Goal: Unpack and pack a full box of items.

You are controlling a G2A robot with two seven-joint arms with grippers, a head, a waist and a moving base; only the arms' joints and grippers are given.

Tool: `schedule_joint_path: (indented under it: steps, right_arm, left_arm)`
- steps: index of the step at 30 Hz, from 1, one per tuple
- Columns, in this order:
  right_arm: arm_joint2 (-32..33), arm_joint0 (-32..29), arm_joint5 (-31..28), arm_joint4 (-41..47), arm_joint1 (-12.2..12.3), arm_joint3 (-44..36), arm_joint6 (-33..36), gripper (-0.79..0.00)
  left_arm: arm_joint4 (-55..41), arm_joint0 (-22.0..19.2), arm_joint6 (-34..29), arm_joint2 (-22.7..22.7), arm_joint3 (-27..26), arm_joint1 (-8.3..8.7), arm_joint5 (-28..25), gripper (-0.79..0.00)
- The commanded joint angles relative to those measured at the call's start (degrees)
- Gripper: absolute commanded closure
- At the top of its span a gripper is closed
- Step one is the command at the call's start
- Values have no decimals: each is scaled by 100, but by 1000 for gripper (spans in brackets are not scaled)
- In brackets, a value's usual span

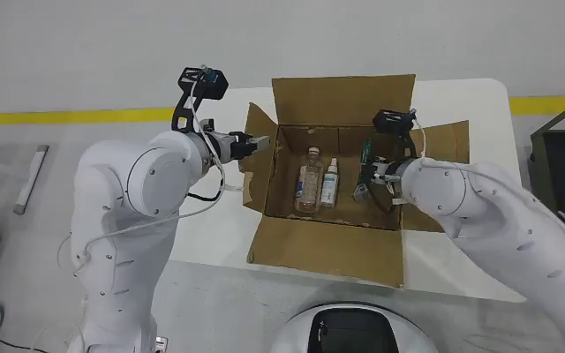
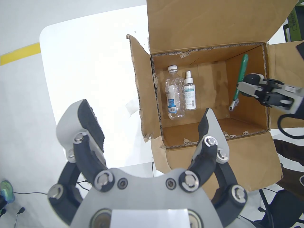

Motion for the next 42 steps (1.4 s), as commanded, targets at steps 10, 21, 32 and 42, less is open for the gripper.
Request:
schedule_joint_path:
  steps: [10,21,32,42]
  right_arm:
    - [-1808,1290,847,700,-272,1116,-841,-302]
    - [-2519,2204,1021,1898,-128,1186,-1016,-382]
    - [-1728,2039,1010,1825,803,-281,-1006,-526]
    - [457,798,458,1113,1804,-1514,-454,-662]
  left_arm:
    - [0,0,0,0,0,0,0,-785]
    - [0,0,0,0,0,0,0,-785]
    - [0,0,0,0,0,0,0,-785]
    - [0,0,0,0,0,0,0,-785]
